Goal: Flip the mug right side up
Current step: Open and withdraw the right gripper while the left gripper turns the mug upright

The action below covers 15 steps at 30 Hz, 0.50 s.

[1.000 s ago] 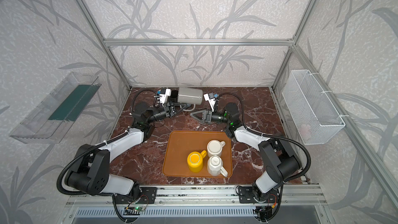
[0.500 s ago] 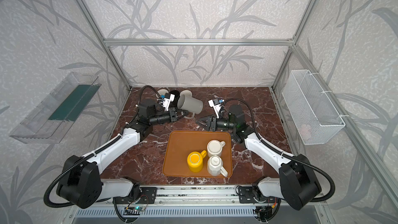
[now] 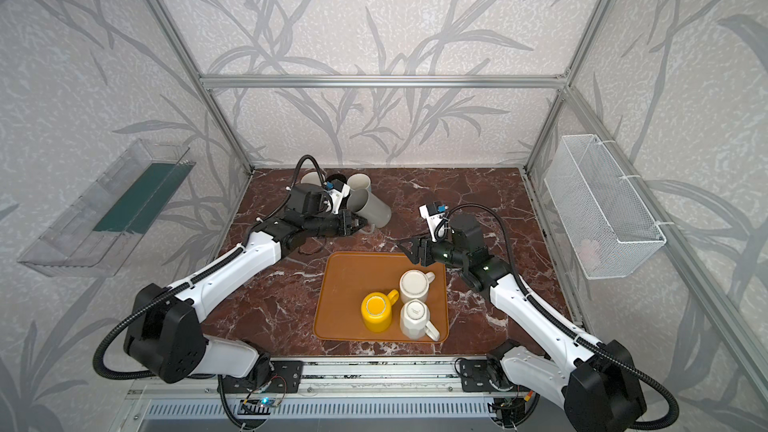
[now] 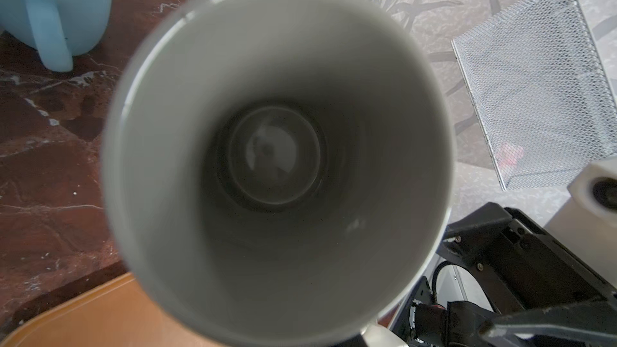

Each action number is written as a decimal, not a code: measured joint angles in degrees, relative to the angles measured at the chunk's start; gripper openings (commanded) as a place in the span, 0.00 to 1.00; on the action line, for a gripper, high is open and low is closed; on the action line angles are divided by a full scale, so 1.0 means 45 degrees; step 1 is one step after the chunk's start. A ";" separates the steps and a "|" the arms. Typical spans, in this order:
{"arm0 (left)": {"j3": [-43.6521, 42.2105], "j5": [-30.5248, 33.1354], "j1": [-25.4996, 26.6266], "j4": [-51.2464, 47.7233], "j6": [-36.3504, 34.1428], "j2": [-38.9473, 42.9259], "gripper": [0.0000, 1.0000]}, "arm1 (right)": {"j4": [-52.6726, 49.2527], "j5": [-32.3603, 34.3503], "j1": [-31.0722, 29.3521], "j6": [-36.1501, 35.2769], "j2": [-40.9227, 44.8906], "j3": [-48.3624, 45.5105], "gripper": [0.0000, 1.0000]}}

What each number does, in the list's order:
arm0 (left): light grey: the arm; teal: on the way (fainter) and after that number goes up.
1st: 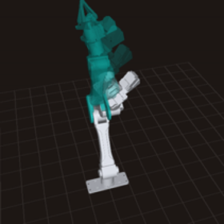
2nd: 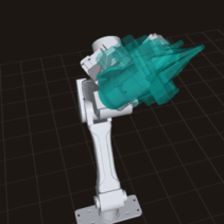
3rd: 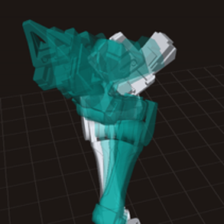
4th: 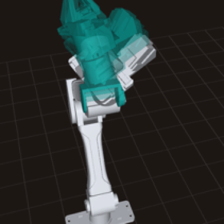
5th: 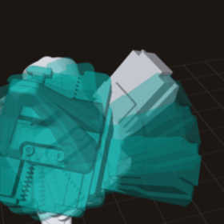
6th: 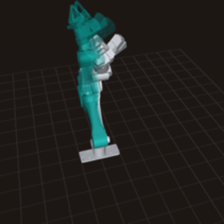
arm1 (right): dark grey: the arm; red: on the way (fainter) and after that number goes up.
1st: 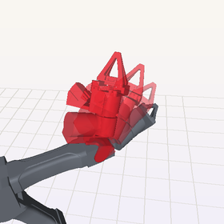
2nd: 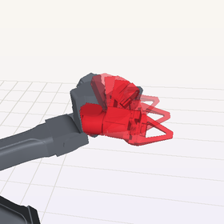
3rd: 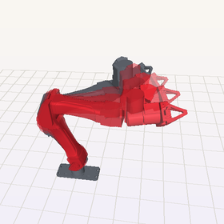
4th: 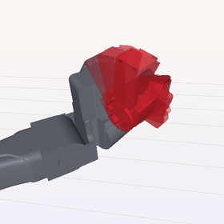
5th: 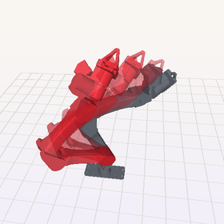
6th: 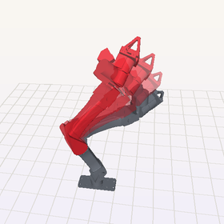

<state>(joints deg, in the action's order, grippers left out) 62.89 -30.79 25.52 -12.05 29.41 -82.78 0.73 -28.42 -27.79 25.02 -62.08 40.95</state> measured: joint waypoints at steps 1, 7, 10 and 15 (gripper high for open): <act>0.0194 0.0204 0.0063 -0.0136 -0.0092 -0.0155 0.00 | -0.0136 0.0087 0.0000 -0.0024 0.0000 -0.0034 0.61; 0.1321 0.1375 0.0345 -0.0860 -0.0544 -0.1234 0.00 | -0.0573 0.0423 0.0005 -0.0087 0.0170 -0.0432 0.58; 0.1885 0.1787 0.0461 -0.0986 -0.0636 -0.1938 0.00 | -0.0699 0.0549 0.0005 -0.0092 0.0350 -0.0617 0.57; 0.2934 0.2356 0.0631 -0.1336 -0.0665 -0.3215 0.00 | -0.0850 0.0636 0.0005 -0.0092 0.0559 -0.0646 0.57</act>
<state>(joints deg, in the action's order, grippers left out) 76.09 -20.18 28.36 -18.06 26.41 -97.25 -3.09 -25.56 -27.77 24.60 -59.57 38.04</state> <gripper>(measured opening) 0.154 0.571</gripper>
